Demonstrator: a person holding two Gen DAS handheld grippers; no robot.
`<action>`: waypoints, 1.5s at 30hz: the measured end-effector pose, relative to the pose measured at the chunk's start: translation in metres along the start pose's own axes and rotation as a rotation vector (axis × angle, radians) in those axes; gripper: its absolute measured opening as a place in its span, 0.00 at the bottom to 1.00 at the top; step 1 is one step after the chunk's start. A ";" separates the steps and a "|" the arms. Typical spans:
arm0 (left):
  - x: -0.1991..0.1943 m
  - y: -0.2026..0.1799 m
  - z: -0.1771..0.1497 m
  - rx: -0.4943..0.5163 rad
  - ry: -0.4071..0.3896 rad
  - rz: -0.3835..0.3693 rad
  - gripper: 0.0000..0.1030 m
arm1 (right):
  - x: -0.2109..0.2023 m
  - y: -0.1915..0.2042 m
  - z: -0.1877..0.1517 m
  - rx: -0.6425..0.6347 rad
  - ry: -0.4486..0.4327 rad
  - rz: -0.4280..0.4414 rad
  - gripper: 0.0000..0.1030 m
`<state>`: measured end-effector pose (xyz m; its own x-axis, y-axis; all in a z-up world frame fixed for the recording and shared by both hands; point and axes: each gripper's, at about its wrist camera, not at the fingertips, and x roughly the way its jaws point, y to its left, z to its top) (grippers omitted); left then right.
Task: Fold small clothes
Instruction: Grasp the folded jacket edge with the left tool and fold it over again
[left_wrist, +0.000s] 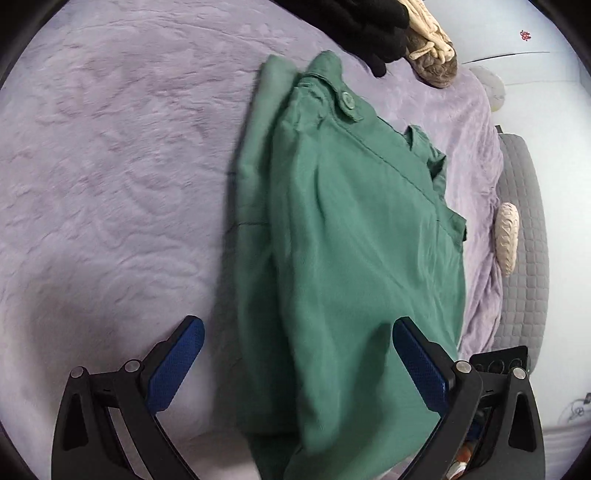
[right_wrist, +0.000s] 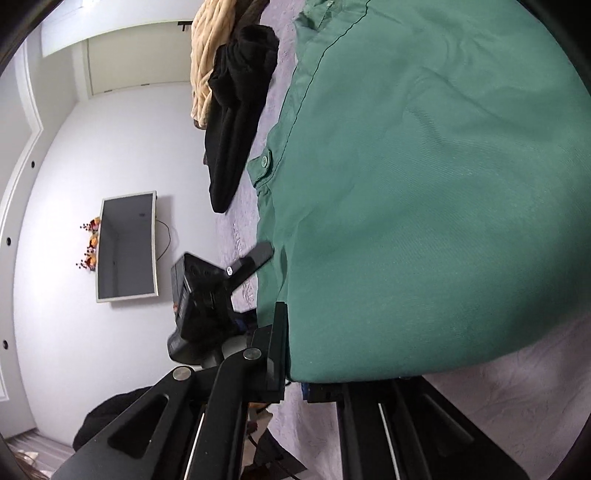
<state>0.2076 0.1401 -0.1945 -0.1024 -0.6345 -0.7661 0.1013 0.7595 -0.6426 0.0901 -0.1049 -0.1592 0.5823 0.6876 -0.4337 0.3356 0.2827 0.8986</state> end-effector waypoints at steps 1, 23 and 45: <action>0.005 -0.003 0.005 0.001 0.011 -0.031 0.99 | 0.004 -0.002 -0.002 -0.001 0.013 -0.014 0.06; -0.002 -0.099 0.014 0.122 -0.083 0.020 0.15 | -0.090 -0.063 0.018 -0.303 -0.082 -0.549 0.10; 0.240 -0.384 -0.039 0.603 0.087 0.333 0.18 | -0.227 -0.167 0.001 0.087 -0.138 -0.069 0.14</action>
<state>0.1052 -0.2984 -0.1315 -0.0465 -0.3484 -0.9362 0.6707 0.6836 -0.2877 -0.0975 -0.3088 -0.2112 0.6495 0.5689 -0.5044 0.4373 0.2631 0.8599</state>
